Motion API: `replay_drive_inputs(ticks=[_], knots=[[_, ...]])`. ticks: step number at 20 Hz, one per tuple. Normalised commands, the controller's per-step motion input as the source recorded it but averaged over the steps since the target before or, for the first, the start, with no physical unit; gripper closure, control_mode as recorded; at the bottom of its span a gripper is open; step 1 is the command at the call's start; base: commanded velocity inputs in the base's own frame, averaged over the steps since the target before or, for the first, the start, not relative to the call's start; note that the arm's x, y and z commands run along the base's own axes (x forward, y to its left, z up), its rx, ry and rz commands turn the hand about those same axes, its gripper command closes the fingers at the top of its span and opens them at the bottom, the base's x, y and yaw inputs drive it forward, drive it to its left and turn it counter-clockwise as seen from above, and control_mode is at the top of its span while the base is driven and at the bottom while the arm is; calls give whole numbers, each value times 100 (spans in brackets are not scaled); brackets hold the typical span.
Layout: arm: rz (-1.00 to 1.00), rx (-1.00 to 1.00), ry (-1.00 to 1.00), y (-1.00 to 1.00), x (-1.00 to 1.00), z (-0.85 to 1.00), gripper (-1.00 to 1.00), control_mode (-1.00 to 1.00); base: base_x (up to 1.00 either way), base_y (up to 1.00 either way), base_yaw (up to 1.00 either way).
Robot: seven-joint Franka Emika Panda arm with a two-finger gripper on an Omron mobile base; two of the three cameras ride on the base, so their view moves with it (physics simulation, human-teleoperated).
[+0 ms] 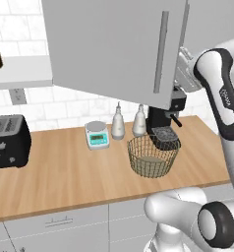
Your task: Open the cabinet, pick up the bread from the cabinet and place it in the basket. Then move the basket to the dining counter.
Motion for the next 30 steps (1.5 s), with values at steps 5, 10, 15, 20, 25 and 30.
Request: replay_drive_inputs(ticks=[5, 10, 15, 20, 25, 30], knots=[[36, -2, -14, 100, -89, -3, -100, -100, 0, 0, 0], [30, -11, -24, 100, -100, 0, -100, -100, 0, 0, 0], [16, -18, -8, 100, -68, 0, -100, -100, 0, 0, 0], [-1, -23, -1, 93, -9, -1, -100, -100, 0, 0, 0], [-21, -19, -14, -33, -1, -8, -100, -100, 0, 0, 0], [-22, -22, -19, -94, 0, 0, -100, -100, 0, 0, 0]])
